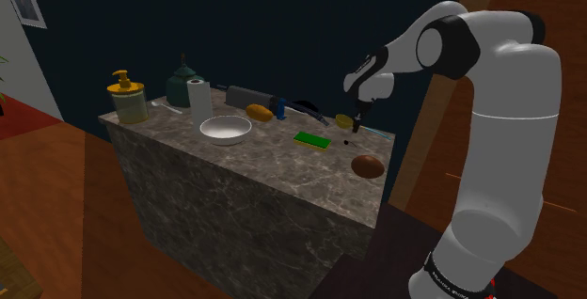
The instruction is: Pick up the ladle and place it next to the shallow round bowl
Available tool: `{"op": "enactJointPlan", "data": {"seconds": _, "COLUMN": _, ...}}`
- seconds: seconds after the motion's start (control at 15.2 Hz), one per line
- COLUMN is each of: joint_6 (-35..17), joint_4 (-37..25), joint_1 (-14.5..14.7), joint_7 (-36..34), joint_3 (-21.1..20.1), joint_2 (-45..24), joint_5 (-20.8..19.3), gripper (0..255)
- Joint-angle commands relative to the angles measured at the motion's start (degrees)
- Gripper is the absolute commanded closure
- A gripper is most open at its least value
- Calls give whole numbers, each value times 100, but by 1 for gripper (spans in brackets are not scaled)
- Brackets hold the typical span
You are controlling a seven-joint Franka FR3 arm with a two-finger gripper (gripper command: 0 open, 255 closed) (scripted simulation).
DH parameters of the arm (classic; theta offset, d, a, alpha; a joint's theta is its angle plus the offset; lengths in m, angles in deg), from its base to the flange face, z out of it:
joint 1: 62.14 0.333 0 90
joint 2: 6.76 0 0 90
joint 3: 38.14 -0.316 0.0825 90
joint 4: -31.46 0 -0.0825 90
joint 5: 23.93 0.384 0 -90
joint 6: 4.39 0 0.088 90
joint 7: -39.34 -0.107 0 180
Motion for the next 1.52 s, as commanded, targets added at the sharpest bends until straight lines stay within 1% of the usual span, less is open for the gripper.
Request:
{"op": "enactJointPlan", "data": {"seconds": 0.0, "joint_6": -16, "joint_4": 3, "joint_1": -5, "joint_7": 0, "joint_3": 4, "joint_2": -13, "joint_5": -1, "gripper": 255}}
{"op": "enactJointPlan", "data": {"seconds": 0.46, "joint_6": -16, "joint_4": 2, "joint_1": -5, "joint_7": 0, "joint_3": 4, "joint_2": -14, "joint_5": -1, "gripper": 255}}
{"op": "enactJointPlan", "data": {"seconds": 1.45, "joint_6": 986, "joint_4": -462, "joint_1": 166, "joint_7": -329, "joint_3": 201, "joint_2": 621, "joint_5": -529, "gripper": 255}}
